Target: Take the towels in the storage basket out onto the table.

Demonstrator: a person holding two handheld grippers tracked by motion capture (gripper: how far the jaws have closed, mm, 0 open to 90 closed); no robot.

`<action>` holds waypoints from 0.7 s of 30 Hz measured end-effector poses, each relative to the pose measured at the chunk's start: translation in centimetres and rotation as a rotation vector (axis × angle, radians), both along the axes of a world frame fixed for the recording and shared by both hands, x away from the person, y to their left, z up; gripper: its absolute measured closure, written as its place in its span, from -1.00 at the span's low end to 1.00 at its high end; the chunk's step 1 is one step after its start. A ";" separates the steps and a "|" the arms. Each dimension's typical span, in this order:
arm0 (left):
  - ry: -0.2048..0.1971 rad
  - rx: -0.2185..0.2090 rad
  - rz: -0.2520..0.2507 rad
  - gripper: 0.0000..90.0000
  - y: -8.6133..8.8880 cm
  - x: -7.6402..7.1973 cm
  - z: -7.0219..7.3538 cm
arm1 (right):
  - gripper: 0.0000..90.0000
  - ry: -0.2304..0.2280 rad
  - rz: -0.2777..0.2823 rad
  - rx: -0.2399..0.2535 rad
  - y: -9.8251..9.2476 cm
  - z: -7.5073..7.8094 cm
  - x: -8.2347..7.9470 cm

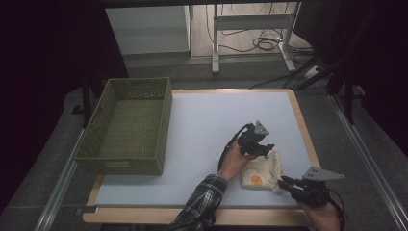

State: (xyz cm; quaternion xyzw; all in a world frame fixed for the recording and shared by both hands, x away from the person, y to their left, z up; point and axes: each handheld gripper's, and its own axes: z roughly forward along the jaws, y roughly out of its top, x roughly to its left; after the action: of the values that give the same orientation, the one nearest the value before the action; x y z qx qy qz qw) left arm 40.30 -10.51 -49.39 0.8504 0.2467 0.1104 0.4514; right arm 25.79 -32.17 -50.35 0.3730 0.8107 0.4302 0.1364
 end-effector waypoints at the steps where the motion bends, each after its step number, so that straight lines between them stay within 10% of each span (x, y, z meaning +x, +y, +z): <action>1: -0.007 0.007 0.009 0.04 0.3 0.0 0.0 | 0.61 -0.006 -0.012 -0.005 -0.4 0.0 -0.1; 10: -0.010 0.027 0.061 -0.15 2.9 0.1 0.1 | 0.49 -0.022 -0.109 -0.018 -3.6 0.9 -0.5; 21: 0.055 0.030 0.083 0.05 6.8 0.0 -0.7 | 0.32 -0.010 -0.061 -0.071 0.6 1.6 1.8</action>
State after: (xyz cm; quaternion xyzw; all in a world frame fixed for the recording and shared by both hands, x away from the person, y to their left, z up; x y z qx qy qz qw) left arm 40.31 -3.66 -50.11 0.8490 0.2922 0.1091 0.4265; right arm 27.63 -31.54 -48.73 0.3903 0.8130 0.3987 0.1666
